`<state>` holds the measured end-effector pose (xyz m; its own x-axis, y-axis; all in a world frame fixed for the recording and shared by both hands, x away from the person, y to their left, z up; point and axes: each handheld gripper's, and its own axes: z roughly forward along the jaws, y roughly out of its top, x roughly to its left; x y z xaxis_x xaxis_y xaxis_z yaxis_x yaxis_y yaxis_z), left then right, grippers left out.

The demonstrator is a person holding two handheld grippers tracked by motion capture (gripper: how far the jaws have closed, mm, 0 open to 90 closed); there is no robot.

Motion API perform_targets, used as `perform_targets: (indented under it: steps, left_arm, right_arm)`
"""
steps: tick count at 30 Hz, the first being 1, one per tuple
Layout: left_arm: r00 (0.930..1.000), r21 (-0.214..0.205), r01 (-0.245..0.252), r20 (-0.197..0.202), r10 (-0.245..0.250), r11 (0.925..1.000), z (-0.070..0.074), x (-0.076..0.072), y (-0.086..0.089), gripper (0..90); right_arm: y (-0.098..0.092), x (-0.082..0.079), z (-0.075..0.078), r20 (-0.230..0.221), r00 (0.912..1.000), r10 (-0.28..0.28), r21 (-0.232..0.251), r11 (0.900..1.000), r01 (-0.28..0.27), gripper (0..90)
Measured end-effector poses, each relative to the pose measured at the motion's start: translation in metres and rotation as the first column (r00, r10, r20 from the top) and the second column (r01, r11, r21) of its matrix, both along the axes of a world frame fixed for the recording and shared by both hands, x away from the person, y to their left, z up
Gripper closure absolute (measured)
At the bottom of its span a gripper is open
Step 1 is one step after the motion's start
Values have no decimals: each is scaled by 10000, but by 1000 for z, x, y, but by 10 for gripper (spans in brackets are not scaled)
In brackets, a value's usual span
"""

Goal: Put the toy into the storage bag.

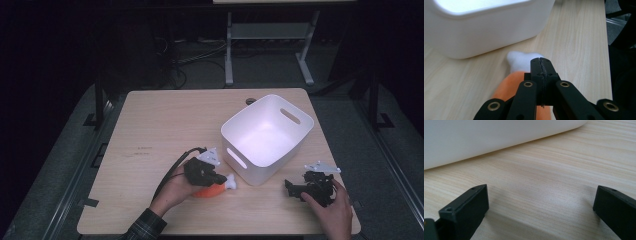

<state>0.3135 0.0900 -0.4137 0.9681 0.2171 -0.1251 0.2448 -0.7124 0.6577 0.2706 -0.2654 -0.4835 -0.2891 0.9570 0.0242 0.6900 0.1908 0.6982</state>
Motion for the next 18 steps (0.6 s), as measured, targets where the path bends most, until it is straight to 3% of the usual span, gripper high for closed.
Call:
perform_targets:
  steps: [5, 8, 18]
  left_arm:
    - [9995, 704, 326, 10, -327, 9970, -8, -4, -14, 896]
    - [9997, 1104, 191, 159, -210, 9937, -11, -4, -16, 897]
    - [9984, 1417, -379, 481, 314, 9892, -12, 2, -10, 897]
  right_arm:
    - [0, 0, 0, 1, 10000, 0, 1, 10000, 0, 0]
    - [0, 0, 0, 5, 10000, -2, 4, 10000, 1, 0]
    - [0, 0, 0, 3, 10000, -1, 2, 10000, 1, 0]
